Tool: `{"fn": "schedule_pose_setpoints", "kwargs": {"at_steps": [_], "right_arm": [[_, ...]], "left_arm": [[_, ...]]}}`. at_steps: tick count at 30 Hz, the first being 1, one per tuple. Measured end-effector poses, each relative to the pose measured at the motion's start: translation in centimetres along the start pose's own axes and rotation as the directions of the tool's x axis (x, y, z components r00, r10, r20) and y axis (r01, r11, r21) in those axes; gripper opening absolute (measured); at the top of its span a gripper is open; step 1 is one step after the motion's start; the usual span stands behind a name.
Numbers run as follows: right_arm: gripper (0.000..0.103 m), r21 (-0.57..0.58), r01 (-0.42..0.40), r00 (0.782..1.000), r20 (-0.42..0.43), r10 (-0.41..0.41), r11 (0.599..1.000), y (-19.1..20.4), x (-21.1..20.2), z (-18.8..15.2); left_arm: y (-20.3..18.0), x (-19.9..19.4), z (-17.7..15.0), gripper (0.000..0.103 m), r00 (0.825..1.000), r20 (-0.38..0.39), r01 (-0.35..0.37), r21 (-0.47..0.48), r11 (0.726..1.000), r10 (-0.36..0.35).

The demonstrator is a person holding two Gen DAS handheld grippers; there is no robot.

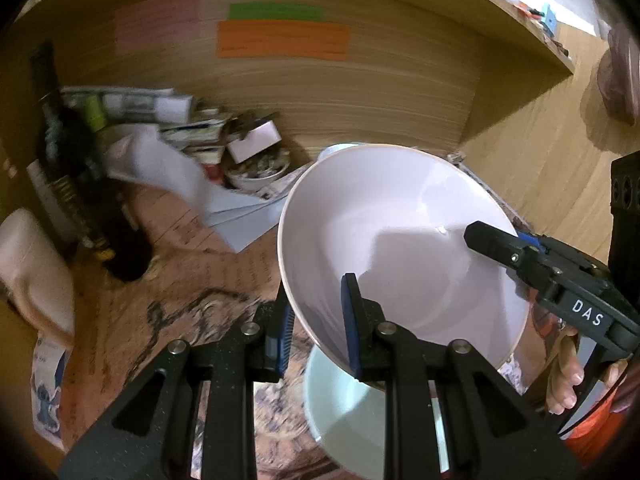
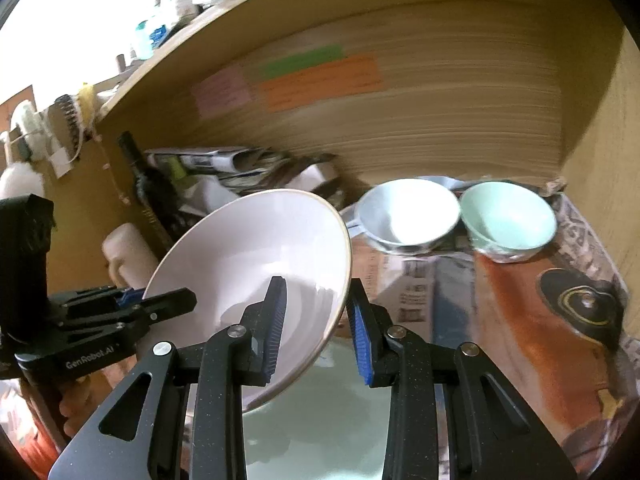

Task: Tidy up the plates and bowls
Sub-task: 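Lift the mauve bowl with both grippers and carry it toward the wine bottle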

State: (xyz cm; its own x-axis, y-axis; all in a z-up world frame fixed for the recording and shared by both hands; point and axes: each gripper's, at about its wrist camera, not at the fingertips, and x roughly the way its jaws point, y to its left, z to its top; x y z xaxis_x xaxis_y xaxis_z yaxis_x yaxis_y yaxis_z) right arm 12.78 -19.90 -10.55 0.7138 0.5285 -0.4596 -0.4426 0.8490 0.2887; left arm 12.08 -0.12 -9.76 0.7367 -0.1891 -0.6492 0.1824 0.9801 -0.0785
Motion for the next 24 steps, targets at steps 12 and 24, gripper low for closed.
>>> {"fn": "schedule_pose_setpoints", "kwargs": {"at_steps": [12, 24], "right_arm": [[0.028, -0.042, -0.085, 0.995, -0.051, 0.083, 0.995, 5.1, 2.3, -1.8], [0.028, -0.055, -0.135, 0.984, -0.127, 0.127, 0.989, 8.6, 5.3, -3.5]], "left_arm": [[4.1, -3.6, -2.7, 0.022, 0.997, -0.014, -0.082, -0.086, 0.993, 0.081], [7.7, -4.7, -5.6, 0.022, 0.989, -0.060, -0.143, -0.144, 0.979, 0.135]]}}
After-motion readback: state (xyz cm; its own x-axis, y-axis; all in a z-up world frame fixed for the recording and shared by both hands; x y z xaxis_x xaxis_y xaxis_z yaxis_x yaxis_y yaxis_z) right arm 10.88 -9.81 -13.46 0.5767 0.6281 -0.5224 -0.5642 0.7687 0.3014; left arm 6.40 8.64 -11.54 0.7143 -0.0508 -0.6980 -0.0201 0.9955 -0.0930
